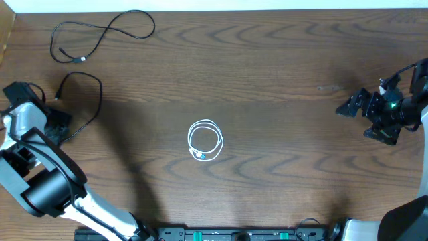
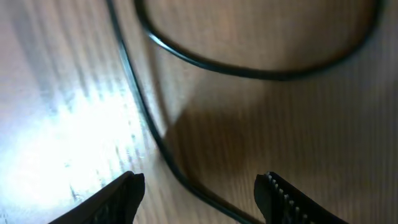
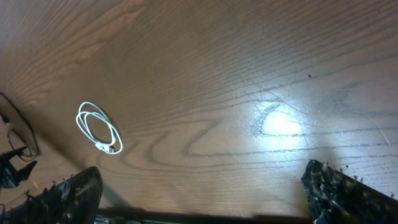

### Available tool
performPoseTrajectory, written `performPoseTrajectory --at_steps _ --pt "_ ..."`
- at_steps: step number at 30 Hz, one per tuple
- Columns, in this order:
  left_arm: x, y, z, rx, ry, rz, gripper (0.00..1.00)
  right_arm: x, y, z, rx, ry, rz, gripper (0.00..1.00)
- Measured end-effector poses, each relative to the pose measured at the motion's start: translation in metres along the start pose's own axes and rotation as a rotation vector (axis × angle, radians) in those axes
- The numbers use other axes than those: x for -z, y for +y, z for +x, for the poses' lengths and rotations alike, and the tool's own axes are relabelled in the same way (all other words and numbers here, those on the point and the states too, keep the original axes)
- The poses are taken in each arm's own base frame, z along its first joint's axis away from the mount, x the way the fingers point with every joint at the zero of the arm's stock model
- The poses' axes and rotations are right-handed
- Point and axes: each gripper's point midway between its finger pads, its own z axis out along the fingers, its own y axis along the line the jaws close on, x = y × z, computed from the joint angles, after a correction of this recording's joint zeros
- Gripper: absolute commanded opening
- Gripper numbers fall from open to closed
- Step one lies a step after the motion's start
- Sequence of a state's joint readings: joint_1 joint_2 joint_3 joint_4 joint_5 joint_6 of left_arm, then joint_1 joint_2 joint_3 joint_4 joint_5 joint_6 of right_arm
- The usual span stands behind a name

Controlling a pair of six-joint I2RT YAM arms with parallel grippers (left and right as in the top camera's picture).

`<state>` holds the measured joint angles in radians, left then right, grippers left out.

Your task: Untangle cables

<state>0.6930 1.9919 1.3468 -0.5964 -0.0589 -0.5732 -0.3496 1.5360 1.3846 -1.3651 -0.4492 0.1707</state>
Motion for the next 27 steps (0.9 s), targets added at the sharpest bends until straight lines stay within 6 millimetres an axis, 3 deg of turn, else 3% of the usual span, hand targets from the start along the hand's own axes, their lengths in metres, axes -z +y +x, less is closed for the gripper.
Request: performPoseTrajectory --at_steps 6,13,18,23,27 --pt "-0.009 0.007 -0.001 0.071 0.012 -0.016 0.53 0.0 0.0 0.0 0.0 0.0 0.0 0.99" --pt "-0.021 0.008 -0.002 0.068 0.005 -0.034 0.27 0.0 0.0 0.0 0.0 0.001 0.0 0.99" --pt "-0.025 -0.005 -0.024 0.023 -0.079 0.016 0.09 0.0 0.0 0.002 -0.004 0.008 0.001 0.99" --pt "-0.028 -0.009 -0.04 0.015 -0.131 0.053 0.08 0.0 -0.001 0.003 -0.007 0.014 0.002 0.99" --pt "-0.031 0.004 -0.057 0.049 -0.156 0.057 0.08 0.0 0.0 0.003 -0.009 0.013 -0.001 0.99"
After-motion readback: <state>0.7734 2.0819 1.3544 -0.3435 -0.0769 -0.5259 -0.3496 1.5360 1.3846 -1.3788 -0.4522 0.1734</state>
